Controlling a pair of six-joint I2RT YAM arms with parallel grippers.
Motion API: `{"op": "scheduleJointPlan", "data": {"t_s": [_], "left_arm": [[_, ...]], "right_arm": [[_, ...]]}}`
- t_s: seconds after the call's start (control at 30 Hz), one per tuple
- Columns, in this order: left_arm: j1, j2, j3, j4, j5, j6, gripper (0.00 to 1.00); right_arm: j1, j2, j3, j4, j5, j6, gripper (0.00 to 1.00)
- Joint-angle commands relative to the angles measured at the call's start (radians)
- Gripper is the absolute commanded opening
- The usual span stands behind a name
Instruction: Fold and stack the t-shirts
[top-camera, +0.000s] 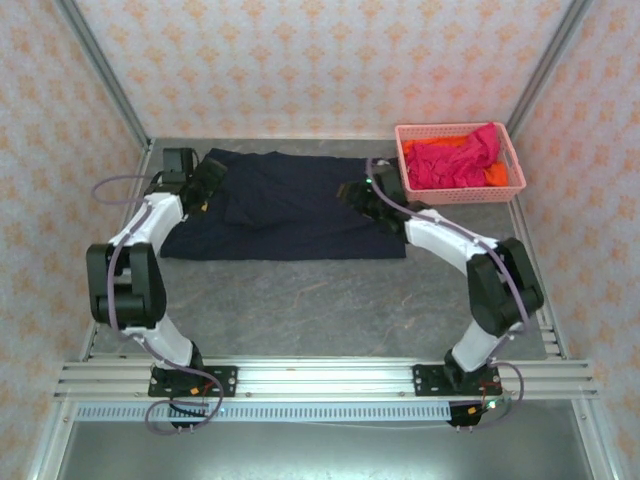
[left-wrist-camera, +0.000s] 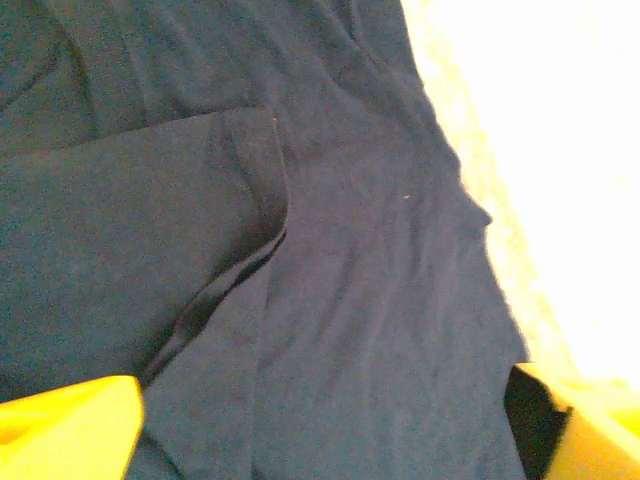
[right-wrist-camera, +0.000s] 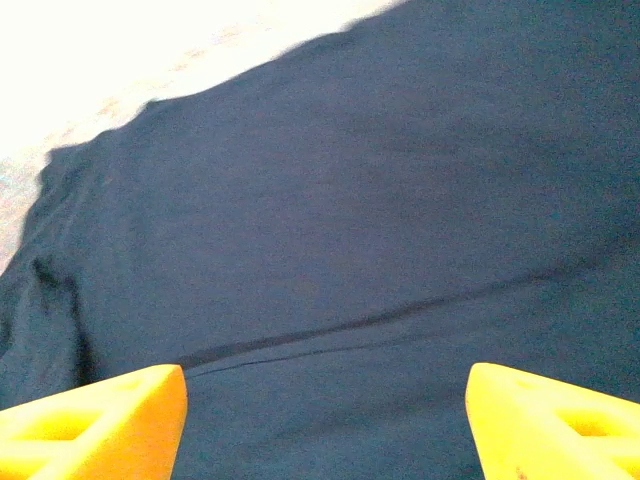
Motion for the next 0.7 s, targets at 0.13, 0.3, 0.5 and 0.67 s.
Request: {"op": "scheduleJointPlan", "data": {"t_s": [0.13,0.3,0.5,0.67], "left_arm": [[0.060,-0.075,-0.196,-0.028,-0.014,0.032,0.55],[0.044,-0.023,-0.195,0.043,0.045,0.027,0.67],[0.006,0.092,-0.129,0.080,0.066,0.025,0.74],[-0.030,0.149,-0.066,0.088,0.056,0.035,0.68]], "right_arm": [[0.177,0.231,0.282,0.010,0.072,-0.273,0.76],[0.199,0.267,0.307,0.030,0.023,-0.221,0.76],[0.196,0.145,0.140,0.053,0.087,-0.207,0.75],[0.179,0.025,0.019,0.060,0.115,-0.183,0.75]]}}
